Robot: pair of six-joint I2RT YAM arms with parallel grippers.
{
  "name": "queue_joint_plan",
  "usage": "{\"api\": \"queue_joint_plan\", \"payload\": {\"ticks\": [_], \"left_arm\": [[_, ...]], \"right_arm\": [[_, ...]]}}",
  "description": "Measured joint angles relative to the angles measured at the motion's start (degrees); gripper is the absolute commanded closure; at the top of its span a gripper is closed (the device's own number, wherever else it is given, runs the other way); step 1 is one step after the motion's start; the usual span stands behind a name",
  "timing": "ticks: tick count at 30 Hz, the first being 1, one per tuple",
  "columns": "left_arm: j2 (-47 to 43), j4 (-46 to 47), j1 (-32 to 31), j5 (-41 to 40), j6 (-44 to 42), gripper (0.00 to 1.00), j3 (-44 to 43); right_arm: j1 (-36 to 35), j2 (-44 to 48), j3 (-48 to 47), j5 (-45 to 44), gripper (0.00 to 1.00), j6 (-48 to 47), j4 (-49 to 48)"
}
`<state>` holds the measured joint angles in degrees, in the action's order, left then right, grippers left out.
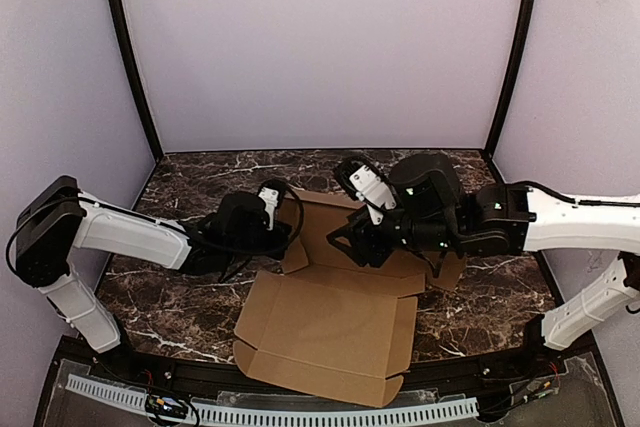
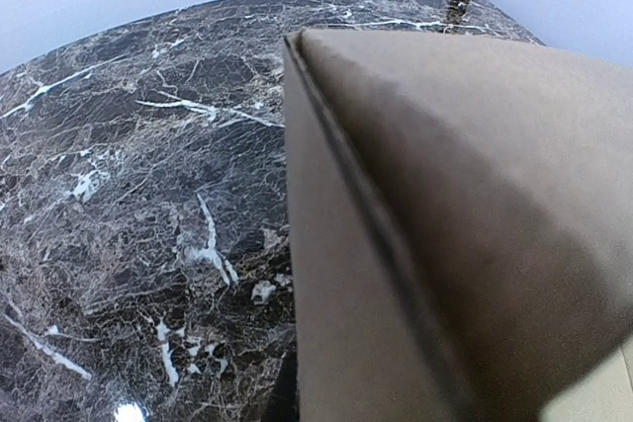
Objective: Fold the paper box
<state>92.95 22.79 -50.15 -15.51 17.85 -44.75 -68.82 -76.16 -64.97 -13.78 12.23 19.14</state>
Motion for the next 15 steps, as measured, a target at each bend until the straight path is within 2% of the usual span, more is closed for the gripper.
{"api": "queue_joint_plan", "payload": {"ticks": [4, 7, 15], "left_arm": [[-0.2, -5.3, 0.5, 0.1, 4.3, 0.99, -2.4], [-0.5, -7.5, 2.2, 2.9, 9.7, 0.99, -2.8], [-0.7, -4.4, 9.7, 18.9, 23.7, 0.99, -0.3]], "right_arm": [[-0.3, -0.3, 6.8, 1.2, 0.53, 3.8, -6.1], [-1.1, -1.1, 8.3, 0.2, 0.55, 5.0, -8.6], [-3.7, -1.3, 9.6, -4.3, 0.57, 6.4, -12.7]]}}
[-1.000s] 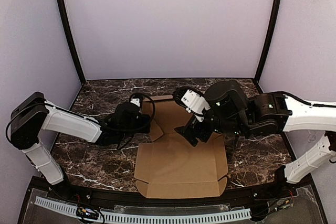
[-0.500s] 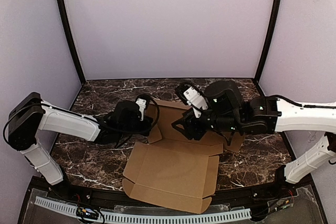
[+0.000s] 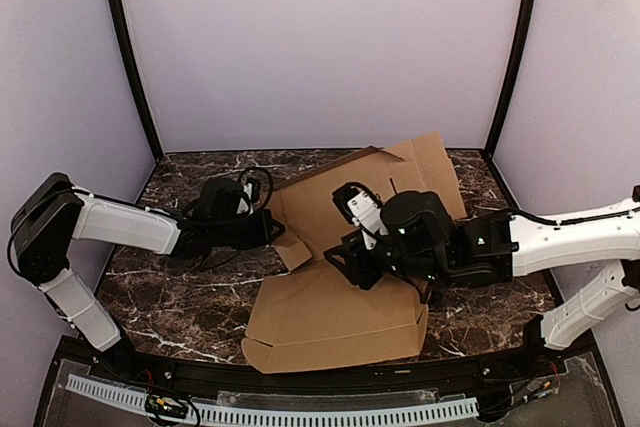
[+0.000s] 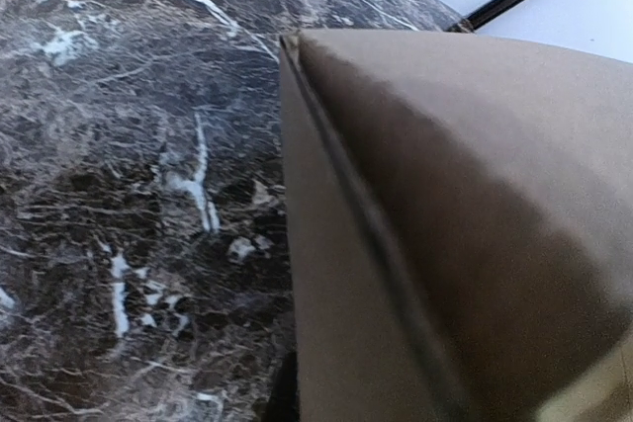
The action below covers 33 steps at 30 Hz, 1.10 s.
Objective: Fold the paper box
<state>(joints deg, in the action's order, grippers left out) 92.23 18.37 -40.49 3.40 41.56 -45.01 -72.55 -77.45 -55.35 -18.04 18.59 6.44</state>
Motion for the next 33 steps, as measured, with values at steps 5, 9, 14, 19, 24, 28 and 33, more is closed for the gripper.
{"api": "queue_joint_plan", "payload": {"ticks": [5, 9, 14, 19, 24, 28, 33], "left_arm": [[0.0, 7.3, 0.5, 9.5, 5.4, 0.99, 1.8], [0.0, 12.8, 0.5, 12.8, 8.0, 0.99, 3.3], [0.0, 15.4, 0.6, 13.9, 8.3, 0.99, 4.3], [-1.4, 12.9, 0.2, 11.6, 3.7, 0.99, 4.1], [-3.4, 5.0, -3.2, 3.3, -5.4, 0.99, 1.6], [-3.5, 0.9, -5.6, -5.2, -12.3, 0.99, -0.3], [-3.5, -2.8, -7.1, -15.3, -19.8, 0.99, -0.8]], "right_arm": [[-0.4, 0.2, 1.3, -2.5, 0.58, 0.4, 0.0], [-1.0, 0.6, 1.3, -4.3, 0.58, 0.3, 0.0], [-1.3, 1.3, 1.3, -5.5, 0.57, -0.1, 0.0], [-1.6, 1.7, 1.2, -5.7, 0.46, -1.8, 0.0], [-2.1, 2.3, -1.2, -4.9, 0.29, -8.4, 1.7], [-2.3, 3.0, -6.3, -5.6, 0.22, -15.3, 6.6], [-2.4, 6.0, -12.0, -7.0, 0.03, -23.6, 12.7]]}}
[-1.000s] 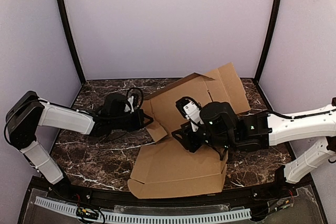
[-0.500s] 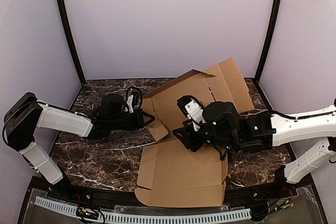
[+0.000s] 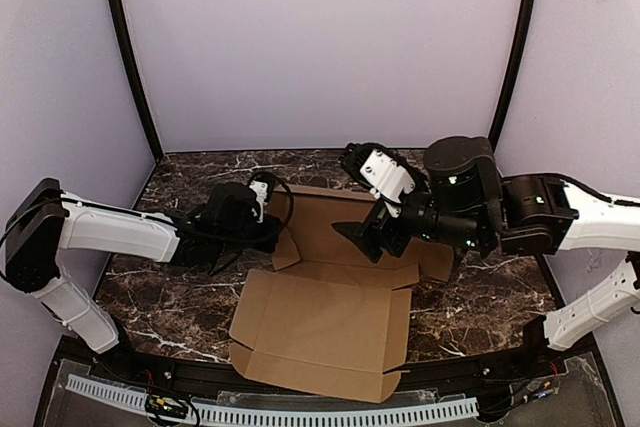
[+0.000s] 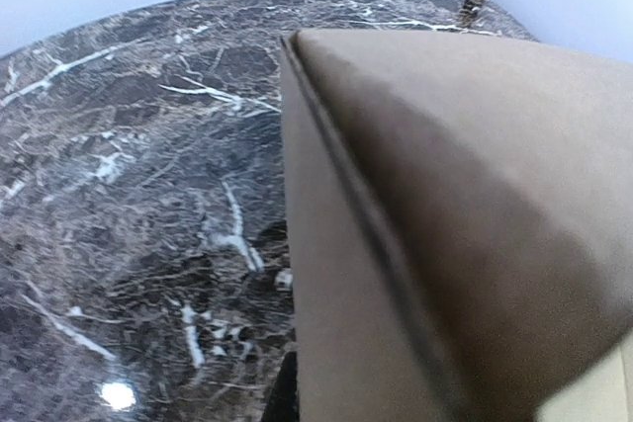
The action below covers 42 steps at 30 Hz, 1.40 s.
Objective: Fold the paper box
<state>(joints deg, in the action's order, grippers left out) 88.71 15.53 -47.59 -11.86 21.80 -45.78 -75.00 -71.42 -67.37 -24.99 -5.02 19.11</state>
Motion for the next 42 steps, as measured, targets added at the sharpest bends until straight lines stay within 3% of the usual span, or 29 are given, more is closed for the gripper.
{"api": "queue_joint_plan", "payload": {"ticks": [4, 9, 19, 24, 33, 42], "left_arm": [[0.2, -0.3, -1.0, -6.1, -5.7, 0.99, 0.0], [0.2, 6.8, -2.6, -7.0, -12.9, 0.99, 2.3], [0.2, 25.4, -2.9, -0.8, -24.7, 0.99, 11.8], [1.6, 30.9, -2.9, 3.7, -26.8, 0.99, 13.1], [3.9, 31.8, -2.9, 9.5, -26.9, 0.98, 12.2], [4.1, 31.0, -3.0, 12.2, -26.3, 0.83, 12.0]], "right_arm": [[0.1, 1.3, -3.6, -2.5, 0.01, -5.0, 3.9], [3.6, -1.4, -7.9, -2.6, 0.01, -8.1, 9.4], [13.9, -5.7, -13.9, 12.3, 0.02, -7.8, 18.9], [16.8, -9.6, -17.6, 19.5, 0.07, -6.3, 20.3], [21.2, -17.9, -20.2, 28.8, 0.17, -2.3, 21.7], [24.0, -22.0, -20.2, 34.9, 0.21, 1.5, 21.7]]}}
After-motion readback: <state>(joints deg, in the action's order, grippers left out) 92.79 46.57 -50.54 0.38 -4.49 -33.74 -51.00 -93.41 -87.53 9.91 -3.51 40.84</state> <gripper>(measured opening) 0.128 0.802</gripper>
